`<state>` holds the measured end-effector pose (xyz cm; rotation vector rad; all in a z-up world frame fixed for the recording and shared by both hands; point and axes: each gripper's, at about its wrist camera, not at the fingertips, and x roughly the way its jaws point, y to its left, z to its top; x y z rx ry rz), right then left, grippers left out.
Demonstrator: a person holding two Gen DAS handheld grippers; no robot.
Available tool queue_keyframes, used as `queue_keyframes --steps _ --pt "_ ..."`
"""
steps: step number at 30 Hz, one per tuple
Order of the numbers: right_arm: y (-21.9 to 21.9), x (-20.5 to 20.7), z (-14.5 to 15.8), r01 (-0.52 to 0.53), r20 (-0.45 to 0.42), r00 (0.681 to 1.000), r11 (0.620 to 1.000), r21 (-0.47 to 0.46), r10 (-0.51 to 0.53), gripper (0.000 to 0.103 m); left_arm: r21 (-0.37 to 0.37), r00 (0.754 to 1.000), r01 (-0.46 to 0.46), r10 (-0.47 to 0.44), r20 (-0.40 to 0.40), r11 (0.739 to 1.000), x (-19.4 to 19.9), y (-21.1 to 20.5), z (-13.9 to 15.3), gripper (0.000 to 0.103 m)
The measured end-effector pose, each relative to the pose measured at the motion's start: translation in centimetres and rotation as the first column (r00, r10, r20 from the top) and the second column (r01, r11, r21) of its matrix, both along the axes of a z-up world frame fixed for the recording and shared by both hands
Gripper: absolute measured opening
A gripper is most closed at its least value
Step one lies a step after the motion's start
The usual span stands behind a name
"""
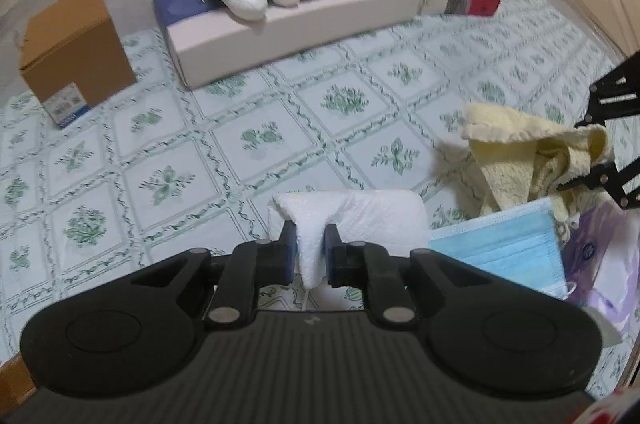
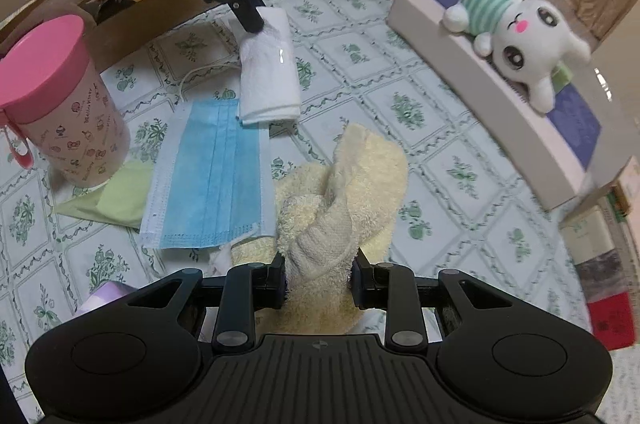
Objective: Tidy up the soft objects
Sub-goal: 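Lift both towels and carry them toward the cardboard tray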
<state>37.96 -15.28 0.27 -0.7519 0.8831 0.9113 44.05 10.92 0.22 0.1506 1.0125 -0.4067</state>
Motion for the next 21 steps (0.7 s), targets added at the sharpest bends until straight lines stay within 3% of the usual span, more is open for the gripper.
queue_keyframes --steps 11,21 --pt "-1.0 -3.0 6.5 0.066 0.143 0.987 0.998 0.012 -0.067 0.029 -0.001 0.993 -0.086 0.085 0.082 0.996 -3.5 1.2 5.9 0.012" --pt "0.3 -8.3 13.0 0.038 0.237 0.97 0.997 0.064 -0.052 0.029 0.008 0.979 -0.133 0.13 0.155 0.991 -9.4 3.2 11.9 0.012"
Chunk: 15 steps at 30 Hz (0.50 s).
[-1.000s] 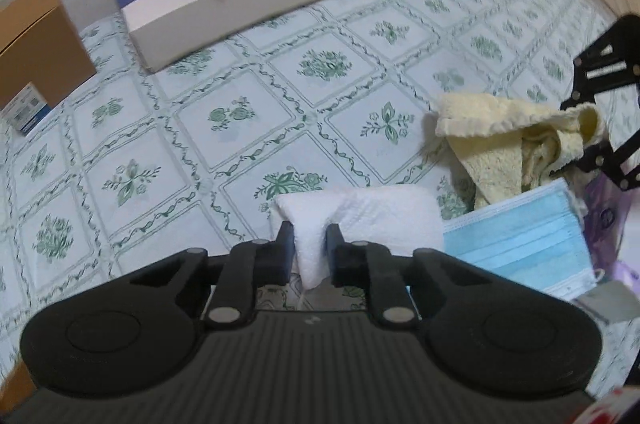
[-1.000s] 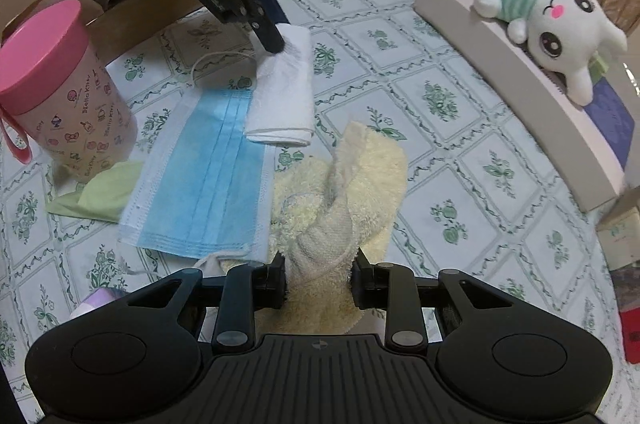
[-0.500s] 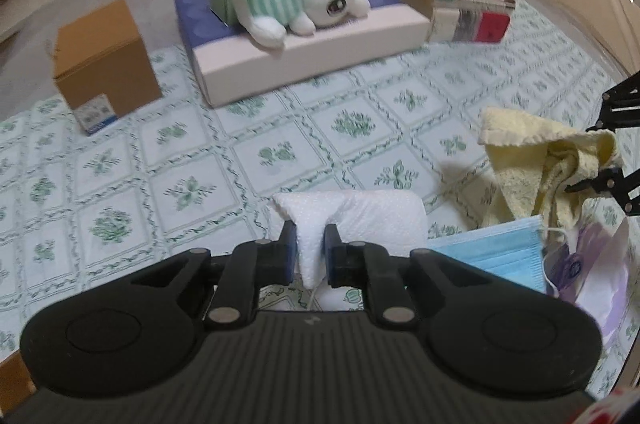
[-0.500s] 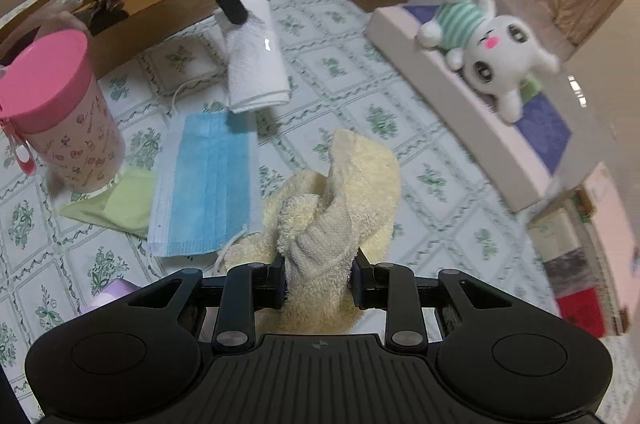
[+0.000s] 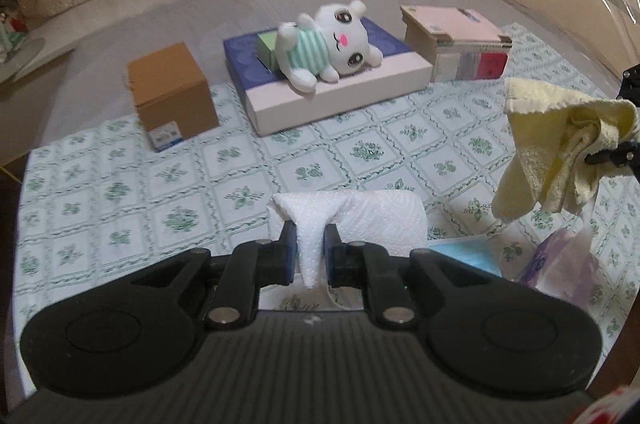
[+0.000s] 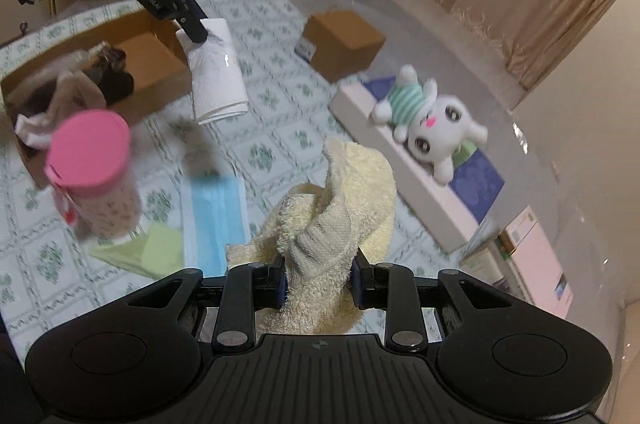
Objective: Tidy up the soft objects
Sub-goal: 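Lift both towels and carry them toward the cardboard tray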
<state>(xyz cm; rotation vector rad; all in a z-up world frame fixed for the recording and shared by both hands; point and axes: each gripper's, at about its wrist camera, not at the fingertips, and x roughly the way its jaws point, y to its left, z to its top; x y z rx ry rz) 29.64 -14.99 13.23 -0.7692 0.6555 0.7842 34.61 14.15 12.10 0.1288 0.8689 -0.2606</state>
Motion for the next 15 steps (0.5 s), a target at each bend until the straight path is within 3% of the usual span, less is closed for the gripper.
queue_keyframes --steps 7,15 --pt "3.3 -4.0 3.7 -0.07 0.056 0.996 0.995 0.073 0.066 0.029 0.023 0.996 -0.065 0.063 0.059 0.998 -5.5 2.7 3.9 0.012" --pt "9.4 -8.8 6.7 -0.199 0.096 0.978 0.966 0.166 0.185 0.029 0.054 0.987 -0.135 0.13 0.09 0.989 -11.9 6.4 6.2 0.012"
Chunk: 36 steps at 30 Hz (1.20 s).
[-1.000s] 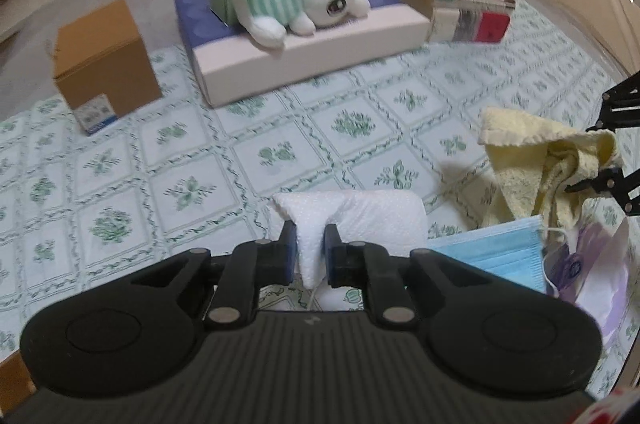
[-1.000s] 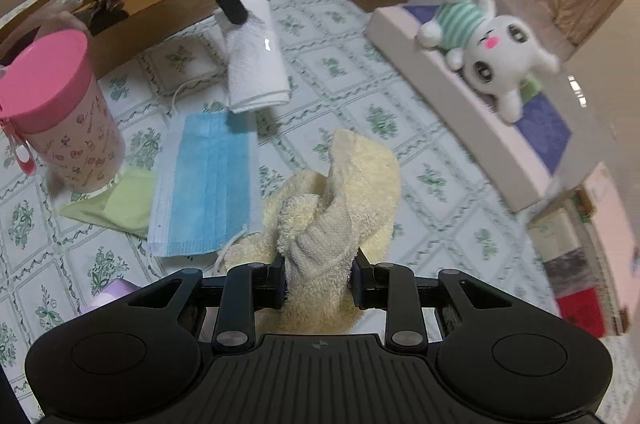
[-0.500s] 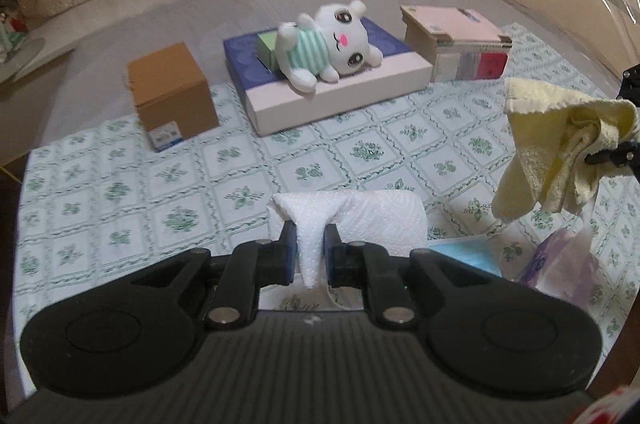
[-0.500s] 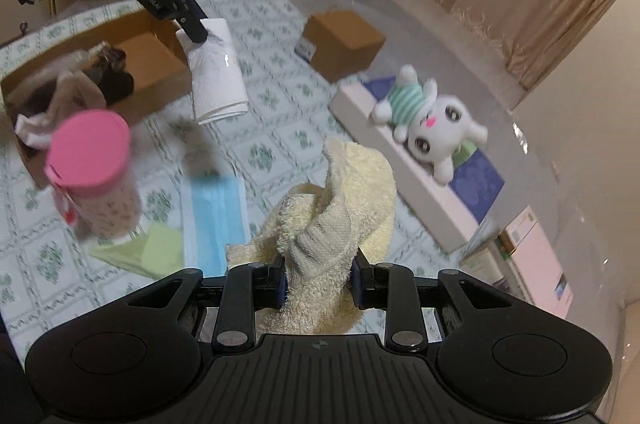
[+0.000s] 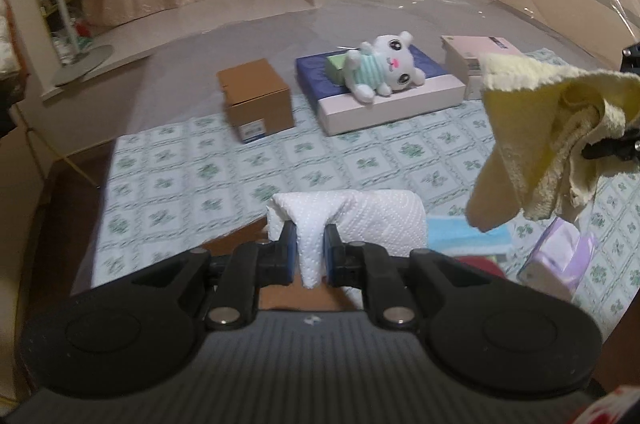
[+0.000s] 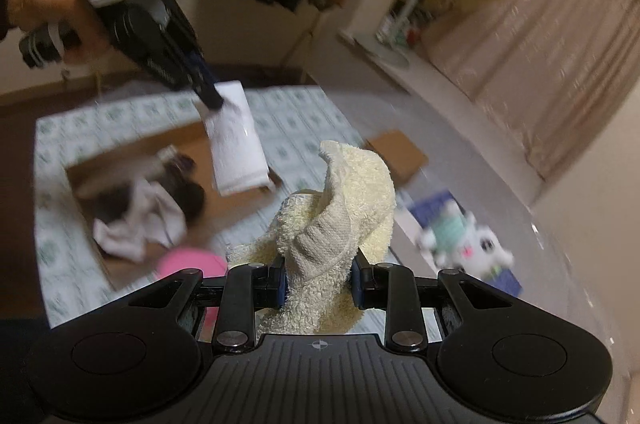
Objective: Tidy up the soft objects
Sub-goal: 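Lift both towels and carry them toward the cardboard tray, then lower both towels into the tray and open both grippers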
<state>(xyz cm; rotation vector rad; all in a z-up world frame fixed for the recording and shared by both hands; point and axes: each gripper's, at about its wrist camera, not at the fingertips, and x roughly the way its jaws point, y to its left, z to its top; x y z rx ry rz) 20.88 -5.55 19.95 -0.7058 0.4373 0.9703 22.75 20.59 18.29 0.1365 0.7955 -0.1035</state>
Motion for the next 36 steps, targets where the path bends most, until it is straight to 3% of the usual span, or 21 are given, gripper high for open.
queue_keyframes --steps 7,15,25,36 --pt "5.9 -3.3 -0.9 -0.104 -0.022 0.994 0.994 0.03 0.104 0.029 0.048 0.998 -0.057 0.058 -0.013 0.997 -4.5 3.4 -0.2 0.012" --pt "11.8 -4.2 -6.1 -0.18 -0.08 0.981 0.983 -0.018 0.179 0.029 0.092 0.994 -0.086 0.092 -0.057 0.992 -6.6 6.3 -3.3 0.012" --pt "17.5 -0.6 -12.6 -0.162 -0.149 0.979 0.978 -0.131 0.142 0.029 0.124 0.989 -0.087 0.101 -0.112 0.988 -3.6 8.4 -9.5 0.012" --pt "22.8 4.9 -17.6 -0.098 -0.153 0.986 0.962 -0.256 0.059 0.029 0.166 0.984 -0.073 0.098 -0.151 0.983 2.2 9.9 -15.2 0.012"
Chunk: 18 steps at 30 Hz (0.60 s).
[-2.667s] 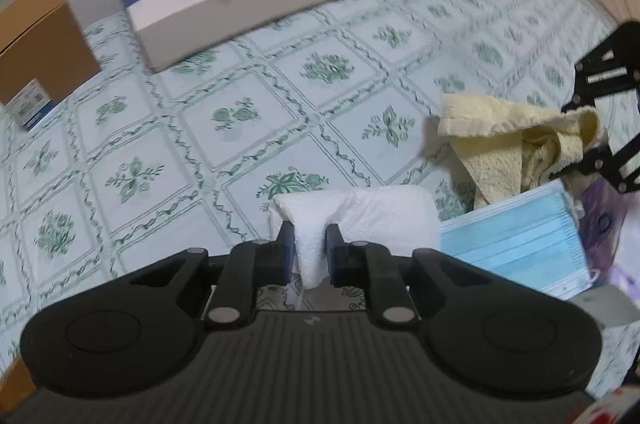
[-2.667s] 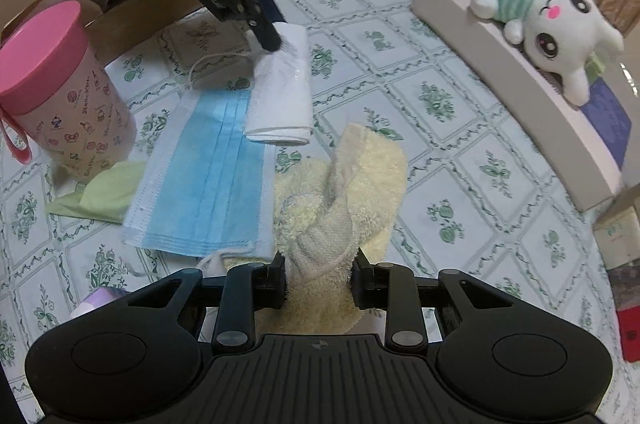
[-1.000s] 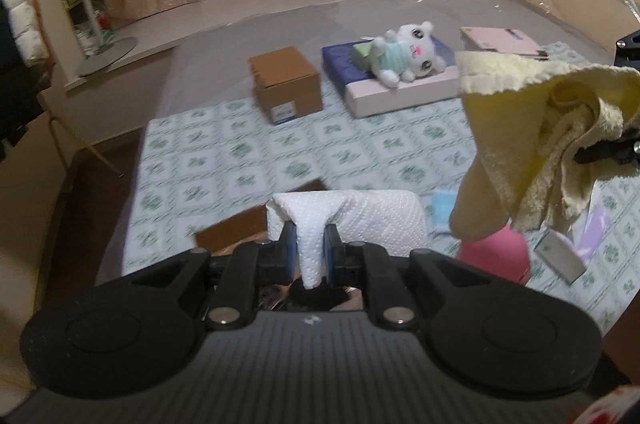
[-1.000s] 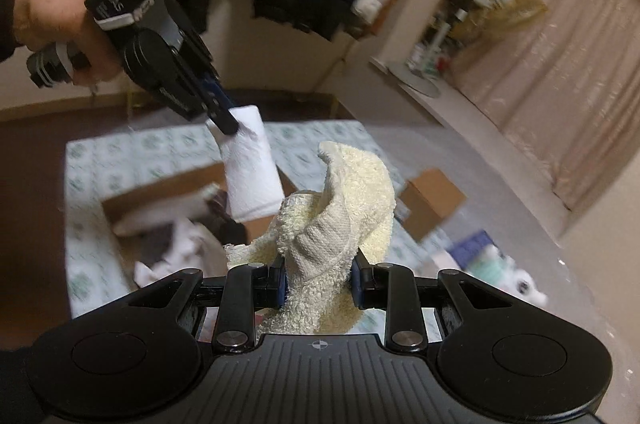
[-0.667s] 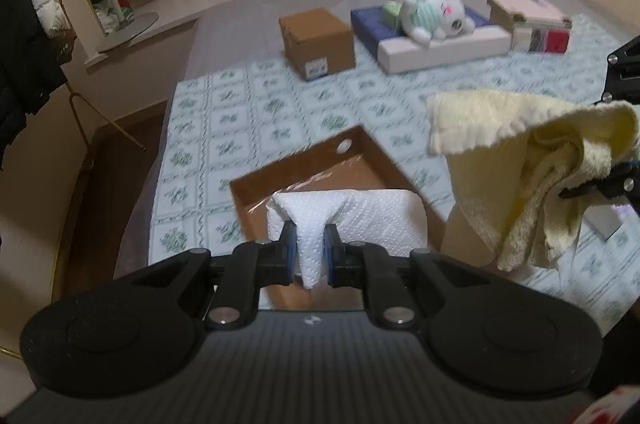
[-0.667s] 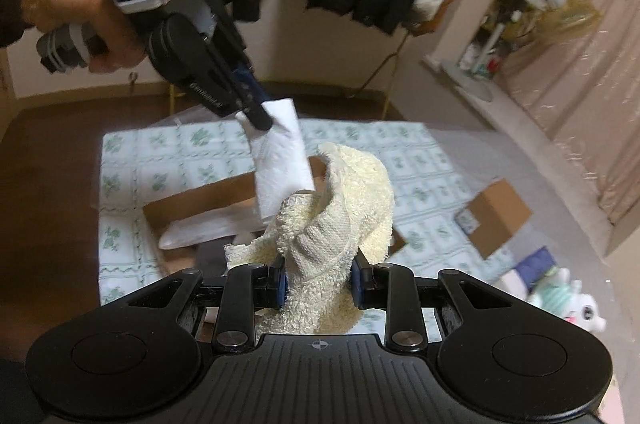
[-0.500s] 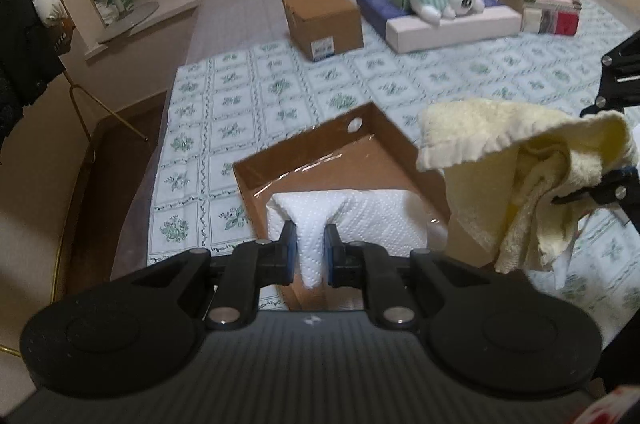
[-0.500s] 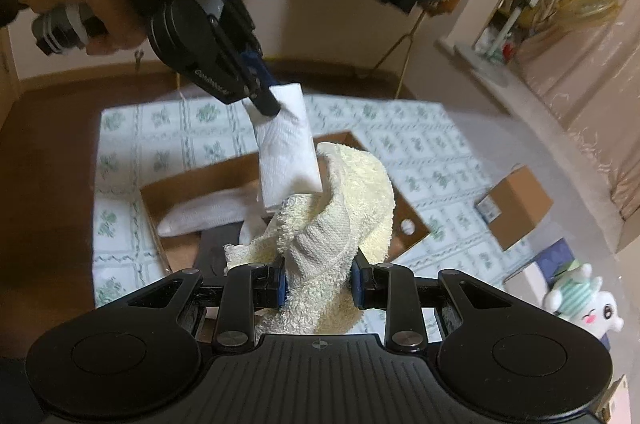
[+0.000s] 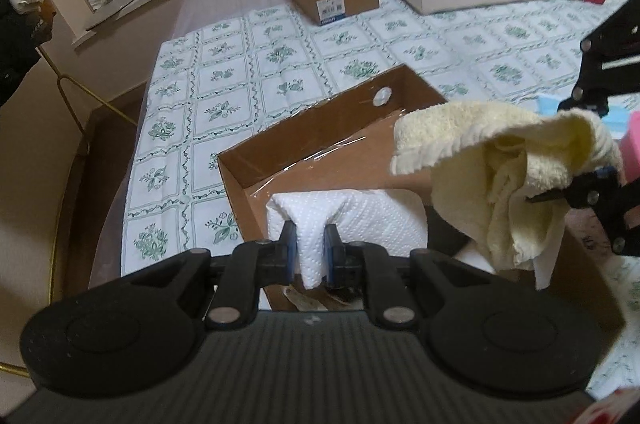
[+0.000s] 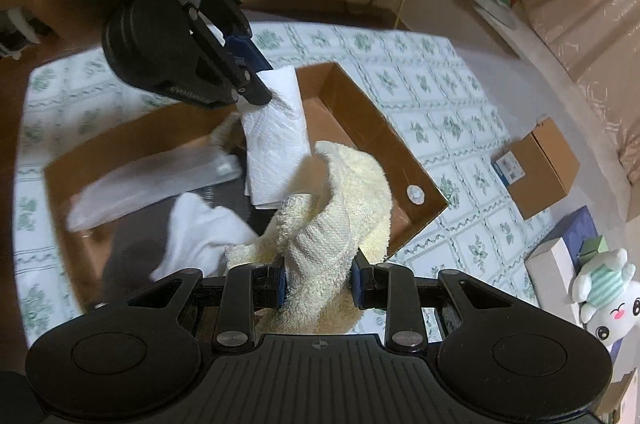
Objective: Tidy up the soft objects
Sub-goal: 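Lower both towels into the tray and open both grippers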
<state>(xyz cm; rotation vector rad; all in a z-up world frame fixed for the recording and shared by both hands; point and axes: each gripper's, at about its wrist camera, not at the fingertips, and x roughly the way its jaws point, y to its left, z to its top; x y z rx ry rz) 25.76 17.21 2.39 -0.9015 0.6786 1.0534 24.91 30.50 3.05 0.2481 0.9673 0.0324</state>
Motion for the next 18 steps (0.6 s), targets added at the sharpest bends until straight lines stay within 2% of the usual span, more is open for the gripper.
queue_keyframes --steps 7,18 --pt "2.1 2.4 -1.6 -0.003 -0.029 1.0 0.999 -0.051 0.002 0.029 -0.007 1.0 -0.001 0.0 -0.014 1.0 2.2 0.9 -2.0 0.012" --pt "4.0 5.2 -4.0 0.007 -0.073 0.997 0.992 -0.123 -0.016 0.029 -0.003 1.0 0.0 0.0 -0.027 1.0 3.8 1.5 -3.4 0.013"
